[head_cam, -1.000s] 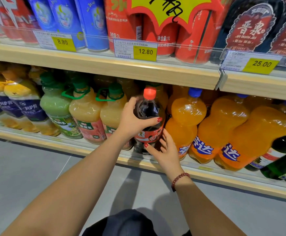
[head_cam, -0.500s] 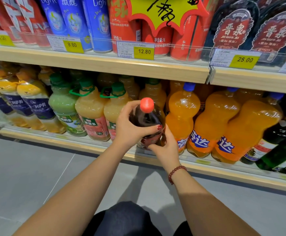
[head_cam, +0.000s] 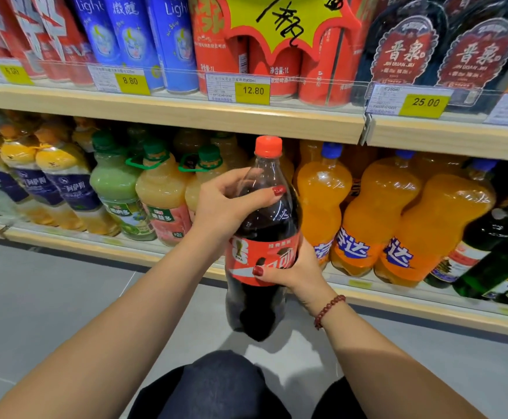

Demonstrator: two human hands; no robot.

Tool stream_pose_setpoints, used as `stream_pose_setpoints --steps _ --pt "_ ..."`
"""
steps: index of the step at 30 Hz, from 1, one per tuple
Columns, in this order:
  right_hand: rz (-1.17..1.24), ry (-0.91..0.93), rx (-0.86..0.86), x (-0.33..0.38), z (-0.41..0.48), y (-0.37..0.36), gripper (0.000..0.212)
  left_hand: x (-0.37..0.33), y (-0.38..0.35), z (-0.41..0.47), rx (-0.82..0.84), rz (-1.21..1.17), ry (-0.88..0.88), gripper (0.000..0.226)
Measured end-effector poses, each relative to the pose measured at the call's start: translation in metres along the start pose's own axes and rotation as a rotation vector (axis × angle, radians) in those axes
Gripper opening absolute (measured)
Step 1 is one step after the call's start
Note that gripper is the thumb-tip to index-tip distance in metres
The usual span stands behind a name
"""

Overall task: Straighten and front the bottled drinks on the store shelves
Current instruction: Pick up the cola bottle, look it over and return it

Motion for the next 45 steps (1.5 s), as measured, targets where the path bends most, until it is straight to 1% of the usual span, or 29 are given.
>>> stream_pose_setpoints --steps 3,5,7,9,11,12,14,16,18,21,24,26,29,30,31,33,34,38,41,43,45 --pt "0.04 -0.064 -0.029 -0.007 0.004 0.001 0.084 0.007 -0.001 0.002 0.025 -0.025 0.055 0.054" --pt "0.116 -0.123 -0.023 -0.015 0.006 0.001 0.075 0.02 0.003 0.002 0.031 -0.05 0.085 0.058" --pt "0.19 -0.197 -0.001 -0.024 0.007 -0.001 0.075 0.04 0.012 -0.002 0.007 -0.073 0.133 0.06" --pt "0.208 -0.244 0.032 -0.034 0.008 -0.004 0.073 0.065 0.019 -0.01 0.001 -0.083 0.199 0.057" --pt "0.206 -0.284 0.078 -0.045 0.008 -0.011 0.076 0.089 0.022 -0.02 -0.003 -0.106 0.286 0.054" --pt "0.204 -0.308 0.099 -0.052 0.008 -0.015 0.078 0.099 0.025 -0.023 -0.034 -0.127 0.326 0.059" --pt "0.208 -0.362 0.137 -0.066 0.007 -0.027 0.077 0.113 0.034 -0.024 -0.124 -0.183 0.393 0.076" --pt "0.21 -0.403 0.168 -0.076 0.005 -0.038 0.078 0.122 0.041 -0.026 -0.179 -0.208 0.438 0.084" --pt "0.209 -0.443 0.183 -0.078 0.004 -0.047 0.079 0.128 0.049 -0.028 -0.229 -0.186 0.49 0.086" --pt "0.206 -0.514 0.211 -0.073 -0.005 -0.055 0.058 0.132 0.054 -0.034 -0.258 -0.158 0.592 0.085" --pt "0.19 -0.585 0.141 -0.057 -0.018 -0.052 0.053 0.123 0.059 -0.04 -0.294 -0.105 0.671 0.081" --pt "0.187 -0.616 0.089 -0.037 -0.032 -0.05 0.048 0.11 0.06 -0.046 -0.309 -0.06 0.72 0.07" --pt "0.132 -0.704 0.027 -0.007 -0.061 -0.046 0.061 0.08 0.065 -0.055 -0.311 0.014 0.762 0.049" --pt "0.111 -0.723 0.032 0.004 -0.069 -0.045 0.061 0.065 0.066 -0.059 -0.296 0.038 0.767 0.045" --pt "0.095 -0.74 0.049 0.017 -0.079 -0.046 0.058 0.05 0.067 -0.064 -0.27 0.053 0.776 0.045" --pt "0.075 -0.78 0.067 0.044 -0.095 -0.049 0.05 0.017 0.071 -0.074 -0.235 0.056 0.8 0.054" --pt "0.055 -0.792 0.076 0.06 -0.102 -0.052 0.049 -0.001 0.074 -0.079 -0.229 0.043 0.803 0.058" --pt "-0.014 -0.8 0.075 0.133 -0.124 -0.063 0.066 -0.071 0.088 -0.093 -0.248 -0.018 0.858 0.06" --pt "-0.016 -0.784 0.044 0.191 -0.136 -0.07 0.083 -0.125 0.1 -0.095 -0.263 0.011 0.844 0.053" --pt "-0.007 -0.762 0.021 0.229 -0.139 -0.076 0.08 -0.165 0.11 -0.091 -0.311 0.022 0.838 0.048" --pt "0.022 -0.757 0.04 0.268 -0.139 -0.086 0.069 -0.208 0.116 -0.085 -0.33 0.021 0.825 0.066"
Point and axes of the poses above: each hand's wrist, its own z-axis towards the middle knuckle, its own y-axis out of the back of the hand, x = y × z, the point moved 9 cm from there along z, towards the middle knuckle, and after that the axes turned 15 degrees about -x, right-handed, at the moved point
